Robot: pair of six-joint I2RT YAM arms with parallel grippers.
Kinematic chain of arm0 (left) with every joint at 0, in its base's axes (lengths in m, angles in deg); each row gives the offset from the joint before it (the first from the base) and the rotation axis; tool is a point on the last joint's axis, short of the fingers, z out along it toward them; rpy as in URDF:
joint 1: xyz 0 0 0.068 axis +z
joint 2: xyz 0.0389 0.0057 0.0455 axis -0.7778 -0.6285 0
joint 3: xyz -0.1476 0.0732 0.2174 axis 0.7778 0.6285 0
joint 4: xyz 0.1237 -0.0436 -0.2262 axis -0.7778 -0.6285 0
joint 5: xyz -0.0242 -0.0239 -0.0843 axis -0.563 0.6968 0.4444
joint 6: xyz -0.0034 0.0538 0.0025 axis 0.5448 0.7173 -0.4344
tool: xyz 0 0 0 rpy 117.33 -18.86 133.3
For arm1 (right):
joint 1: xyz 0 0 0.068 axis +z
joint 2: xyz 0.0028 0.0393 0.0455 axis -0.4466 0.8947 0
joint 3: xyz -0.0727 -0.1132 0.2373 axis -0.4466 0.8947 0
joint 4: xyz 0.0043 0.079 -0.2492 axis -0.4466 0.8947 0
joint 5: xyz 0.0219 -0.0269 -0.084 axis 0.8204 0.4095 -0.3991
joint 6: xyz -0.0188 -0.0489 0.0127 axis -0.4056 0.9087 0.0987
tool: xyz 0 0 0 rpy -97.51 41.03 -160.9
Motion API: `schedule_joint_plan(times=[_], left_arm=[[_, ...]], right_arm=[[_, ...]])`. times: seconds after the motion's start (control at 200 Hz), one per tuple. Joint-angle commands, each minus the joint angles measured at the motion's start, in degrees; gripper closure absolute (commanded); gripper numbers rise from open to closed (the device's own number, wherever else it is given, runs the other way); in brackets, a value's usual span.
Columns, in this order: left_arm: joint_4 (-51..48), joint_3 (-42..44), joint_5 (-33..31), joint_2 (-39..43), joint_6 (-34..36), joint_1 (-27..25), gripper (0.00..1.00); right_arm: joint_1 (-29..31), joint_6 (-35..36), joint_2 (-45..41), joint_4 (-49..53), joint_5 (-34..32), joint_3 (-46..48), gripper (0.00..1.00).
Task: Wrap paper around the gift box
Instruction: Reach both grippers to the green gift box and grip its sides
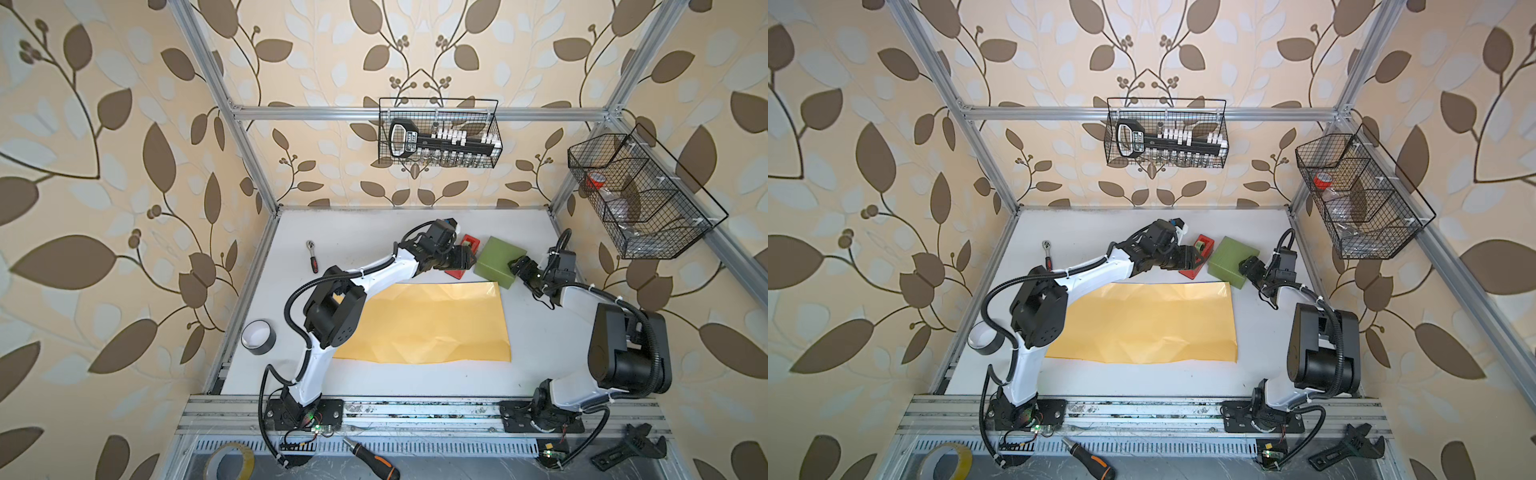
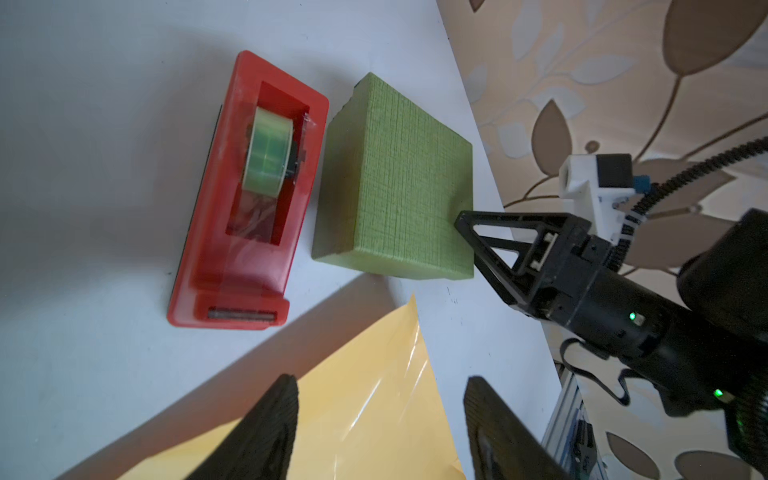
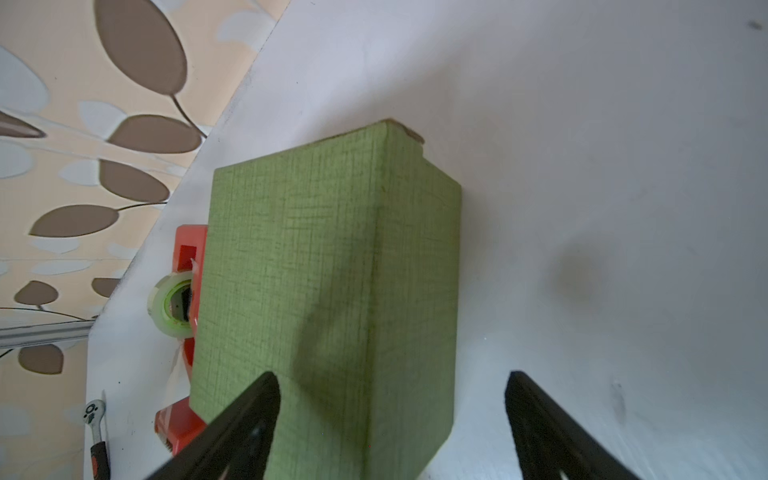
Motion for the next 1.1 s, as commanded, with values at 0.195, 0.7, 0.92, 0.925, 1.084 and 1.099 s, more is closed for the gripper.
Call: schedule_joint_plan(times=[0.195, 0.7, 0.92, 0.925, 1.084, 1.099], left_arm=[[-7.48, -23.32, 2.51, -14.15, 2.29, -0.54, 0.34], [-12.11, -39.77, -1.14, -26.04, 2.91, -2.3, 0.36], [-11.97, -40.76, -2.73, -27.64, 3.34, -2.3, 0.33], [-11.95, -40.76, -2.73, -27.69, 3.3, -2.3, 0.33], [-10.98, -41.39, -1.41, -29.1, 3.01, -2.37, 0.31], [-10.77, -41.57, -1.0, -29.43, 2.94, -2.42, 0.31]], right_arm=[[-0.1, -1.14, 3.98, -2.98, 2.81, -1.98, 0.19], [-0.93, -0.05, 1.39, -2.37, 3.47, 1.2, 0.31], [-0.92, 0.3, 0.32, -1.86, 3.3, 1.63, 0.32], [-0.91, 0.3, 0.3, -1.83, 3.32, 1.64, 0.32], [-0.98, 0.4, 0.31, -2.0, 4.14, 1.57, 0.32], [-1.03, 0.4, 0.25, -2.18, 4.33, 1.56, 0.31]])
